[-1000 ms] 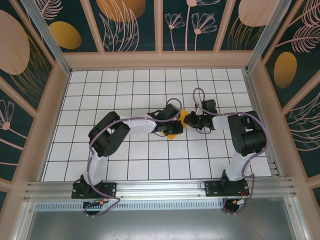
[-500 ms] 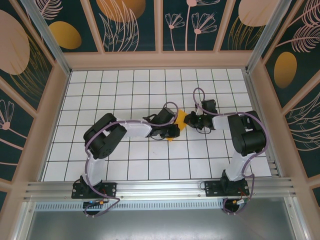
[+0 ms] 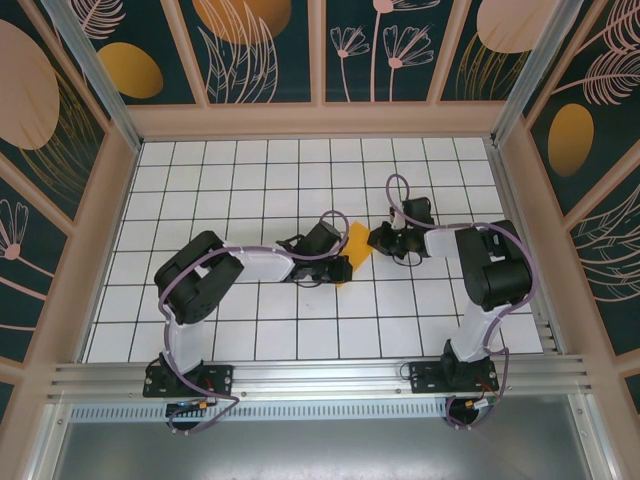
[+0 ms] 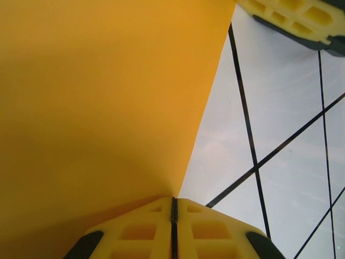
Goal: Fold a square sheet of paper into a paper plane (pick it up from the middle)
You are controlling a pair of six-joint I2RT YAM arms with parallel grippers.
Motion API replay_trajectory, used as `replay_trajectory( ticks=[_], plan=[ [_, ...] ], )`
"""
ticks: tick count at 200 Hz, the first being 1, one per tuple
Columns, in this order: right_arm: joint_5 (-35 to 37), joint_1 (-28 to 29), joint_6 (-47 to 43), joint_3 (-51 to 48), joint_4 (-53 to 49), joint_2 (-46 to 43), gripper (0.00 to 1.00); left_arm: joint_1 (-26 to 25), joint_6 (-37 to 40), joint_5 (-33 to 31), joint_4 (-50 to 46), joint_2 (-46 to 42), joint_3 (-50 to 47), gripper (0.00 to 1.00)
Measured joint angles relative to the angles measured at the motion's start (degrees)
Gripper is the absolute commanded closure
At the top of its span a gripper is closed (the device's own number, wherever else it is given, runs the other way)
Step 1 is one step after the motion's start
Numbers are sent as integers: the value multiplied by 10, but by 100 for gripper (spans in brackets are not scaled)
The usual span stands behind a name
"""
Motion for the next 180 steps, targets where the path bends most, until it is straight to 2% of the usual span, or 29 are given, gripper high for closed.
replay_trajectory(
  ticks=[116, 180],
  plan=[
    [-2, 5, 0, 30, -31, 19, 94, -4, 0, 0, -3, -46, -58, 91],
    [-3, 10, -7, 49, -43, 26, 94, -5, 7, -8, -30, -47, -45, 88]
  ],
)
